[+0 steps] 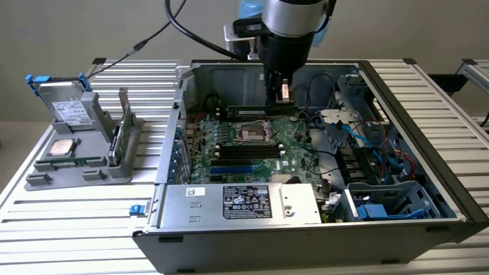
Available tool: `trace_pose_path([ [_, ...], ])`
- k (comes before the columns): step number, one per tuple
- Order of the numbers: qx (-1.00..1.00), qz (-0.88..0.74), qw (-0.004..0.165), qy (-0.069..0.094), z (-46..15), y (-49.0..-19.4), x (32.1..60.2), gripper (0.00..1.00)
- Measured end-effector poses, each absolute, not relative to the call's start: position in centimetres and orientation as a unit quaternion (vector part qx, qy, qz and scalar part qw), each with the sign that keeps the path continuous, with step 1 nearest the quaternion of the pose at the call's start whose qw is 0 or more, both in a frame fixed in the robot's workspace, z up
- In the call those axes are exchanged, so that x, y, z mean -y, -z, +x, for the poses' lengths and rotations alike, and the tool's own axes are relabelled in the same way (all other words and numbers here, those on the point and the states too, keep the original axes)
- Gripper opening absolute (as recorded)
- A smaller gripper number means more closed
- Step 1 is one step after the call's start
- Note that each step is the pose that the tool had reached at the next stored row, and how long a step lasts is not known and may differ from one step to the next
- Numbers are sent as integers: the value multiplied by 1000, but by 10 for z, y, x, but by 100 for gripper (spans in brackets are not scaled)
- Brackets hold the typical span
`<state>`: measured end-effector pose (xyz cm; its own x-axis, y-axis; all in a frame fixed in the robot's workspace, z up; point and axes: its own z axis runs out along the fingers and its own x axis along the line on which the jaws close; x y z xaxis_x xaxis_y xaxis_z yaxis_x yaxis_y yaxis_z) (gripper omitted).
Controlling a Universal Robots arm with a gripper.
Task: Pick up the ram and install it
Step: 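Pick up the ram and move it above insertion slot, then insert the ram into the slot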
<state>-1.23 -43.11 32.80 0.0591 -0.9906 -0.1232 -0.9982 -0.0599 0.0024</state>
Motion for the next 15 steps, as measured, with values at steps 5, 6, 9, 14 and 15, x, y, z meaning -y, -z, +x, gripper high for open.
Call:
trace_pose_path([
  [5,-685,-727,22,-29,-12,-326,422,14],
  [6,-685,-727,19,-26,-12,-326,420,14],
  [9,-685,-727,19,-26,-12,-326,420,14],
  [14,-685,-727,19,-26,-12,-326,420,14],
  [15,-685,-727,19,-26,-12,-326,420,14],
])
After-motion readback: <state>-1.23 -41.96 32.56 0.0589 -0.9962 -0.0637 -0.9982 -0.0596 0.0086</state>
